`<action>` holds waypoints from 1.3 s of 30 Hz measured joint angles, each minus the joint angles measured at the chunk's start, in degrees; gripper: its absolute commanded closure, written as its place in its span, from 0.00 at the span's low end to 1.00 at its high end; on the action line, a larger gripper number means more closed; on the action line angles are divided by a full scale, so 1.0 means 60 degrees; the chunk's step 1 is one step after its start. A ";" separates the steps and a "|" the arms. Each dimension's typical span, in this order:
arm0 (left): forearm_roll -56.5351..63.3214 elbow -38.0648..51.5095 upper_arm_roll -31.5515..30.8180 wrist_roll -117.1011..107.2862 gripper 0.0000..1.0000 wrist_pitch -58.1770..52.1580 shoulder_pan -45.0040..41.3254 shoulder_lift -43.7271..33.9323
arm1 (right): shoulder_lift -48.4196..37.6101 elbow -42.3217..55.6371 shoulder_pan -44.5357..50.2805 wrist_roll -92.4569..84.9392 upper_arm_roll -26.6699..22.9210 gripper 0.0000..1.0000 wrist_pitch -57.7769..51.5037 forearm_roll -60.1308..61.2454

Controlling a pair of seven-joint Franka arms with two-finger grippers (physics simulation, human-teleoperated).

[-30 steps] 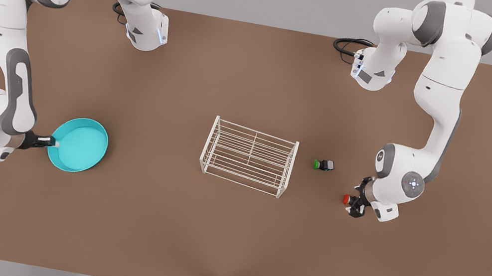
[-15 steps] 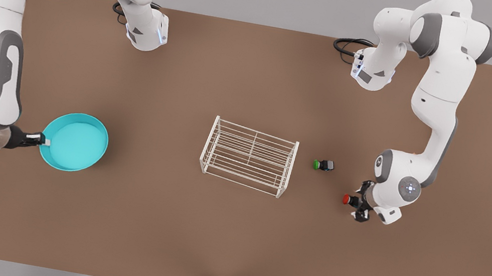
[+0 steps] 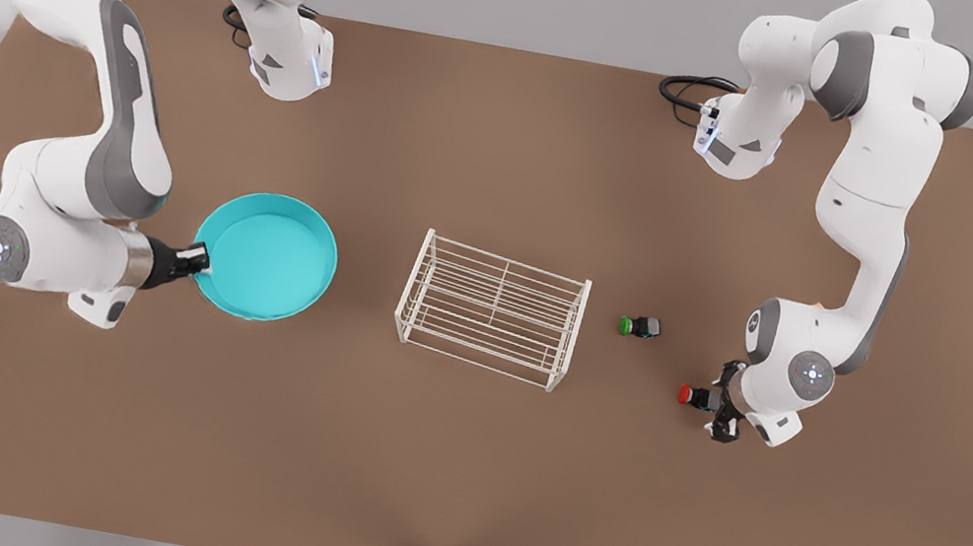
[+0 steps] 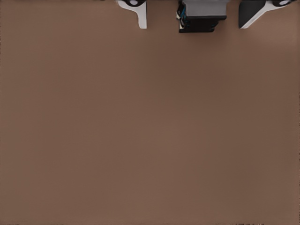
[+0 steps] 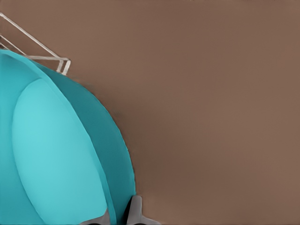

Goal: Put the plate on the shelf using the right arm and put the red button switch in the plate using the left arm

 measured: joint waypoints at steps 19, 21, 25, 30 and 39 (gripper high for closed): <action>0.0100 -0.0144 0.0045 -0.0347 0.24 -0.0060 0.0023 -0.0132 | 0.0744 0.0340 0.3723 0.6106 0.0600 0.74 0.1614 -0.0209; 0.0100 -0.0149 0.0044 -0.0380 0.24 -0.0066 -0.0021 -0.0145 | 0.0954 0.0343 0.3994 0.6764 0.0581 0.74 0.2123 -0.0219; 0.0101 -0.0133 0.0037 -0.0462 0.35 -0.0070 -0.0054 -0.0139 | 0.1183 0.0498 0.4596 0.8023 0.0563 0.74 0.2917 -0.0231; 0.0105 -0.0102 0.0030 -0.0599 0.59 -0.0064 -0.0085 -0.0082 | 0.1229 0.0507 0.4819 0.9383 0.0528 0.00 0.3469 -0.0320; 0.0115 0.0114 0.0049 -0.0798 0.59 -0.0393 -0.0074 -0.0432 | -0.0606 0.1127 -0.1367 1.0182 0.4049 0.00 0.1198 -0.0312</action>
